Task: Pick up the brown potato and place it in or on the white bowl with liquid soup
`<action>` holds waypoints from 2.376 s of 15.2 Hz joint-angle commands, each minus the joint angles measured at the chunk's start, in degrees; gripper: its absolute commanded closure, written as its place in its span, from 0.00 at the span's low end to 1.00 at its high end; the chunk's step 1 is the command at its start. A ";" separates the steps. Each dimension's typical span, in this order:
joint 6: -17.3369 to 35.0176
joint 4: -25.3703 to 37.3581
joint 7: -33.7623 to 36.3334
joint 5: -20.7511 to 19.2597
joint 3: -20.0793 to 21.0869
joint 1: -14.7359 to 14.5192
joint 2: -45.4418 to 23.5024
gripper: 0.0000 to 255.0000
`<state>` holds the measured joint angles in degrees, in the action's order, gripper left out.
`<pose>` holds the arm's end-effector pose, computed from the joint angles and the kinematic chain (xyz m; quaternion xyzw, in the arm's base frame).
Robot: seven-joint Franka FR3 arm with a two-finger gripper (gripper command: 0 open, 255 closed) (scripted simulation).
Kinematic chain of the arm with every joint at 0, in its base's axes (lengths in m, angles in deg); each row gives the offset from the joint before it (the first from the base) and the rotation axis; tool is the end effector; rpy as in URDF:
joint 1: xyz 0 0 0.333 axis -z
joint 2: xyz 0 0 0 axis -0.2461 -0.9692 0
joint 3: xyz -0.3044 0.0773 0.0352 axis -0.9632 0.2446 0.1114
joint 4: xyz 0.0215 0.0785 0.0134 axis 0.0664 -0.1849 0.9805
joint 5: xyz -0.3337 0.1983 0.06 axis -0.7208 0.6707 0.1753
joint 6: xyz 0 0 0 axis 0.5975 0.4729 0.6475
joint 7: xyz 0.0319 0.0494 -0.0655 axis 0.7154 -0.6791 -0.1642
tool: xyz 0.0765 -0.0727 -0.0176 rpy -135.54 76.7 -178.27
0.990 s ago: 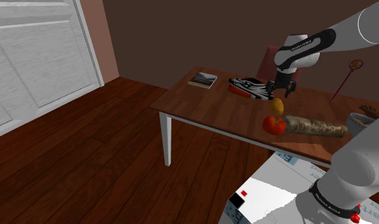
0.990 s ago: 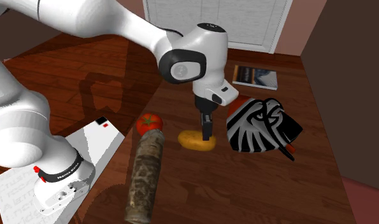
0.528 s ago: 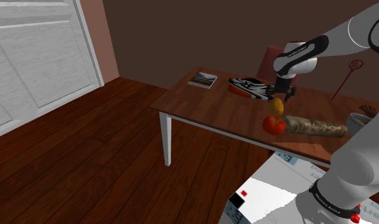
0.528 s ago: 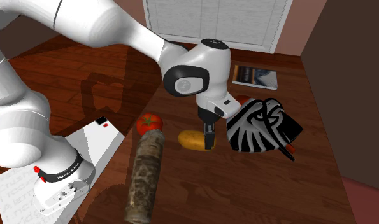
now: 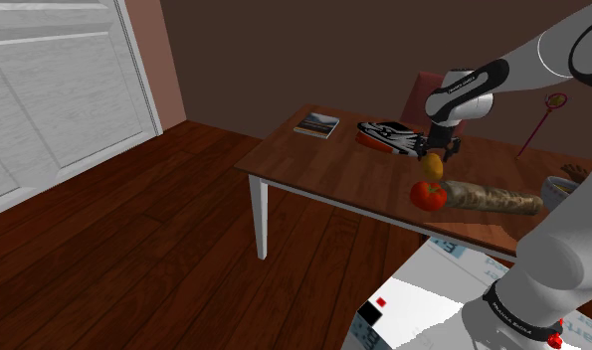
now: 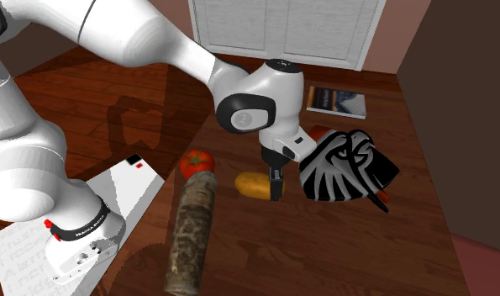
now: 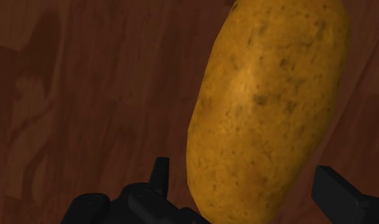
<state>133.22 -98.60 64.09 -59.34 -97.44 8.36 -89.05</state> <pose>0.4148 -0.3425 0.3349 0.9073 -0.4177 -0.0117 0.0464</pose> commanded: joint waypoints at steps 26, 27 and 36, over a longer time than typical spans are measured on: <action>-11.26 5.31 0.28 -1.34 0.12 -0.36 6.12 1.00; -12.01 5.76 0.27 -1.39 0.14 -0.38 6.43 1.00; -18.81 10.37 0.09 -1.69 0.36 -0.54 8.69 1.00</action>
<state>115.22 -88.86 64.24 -61.03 -97.10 7.82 -80.52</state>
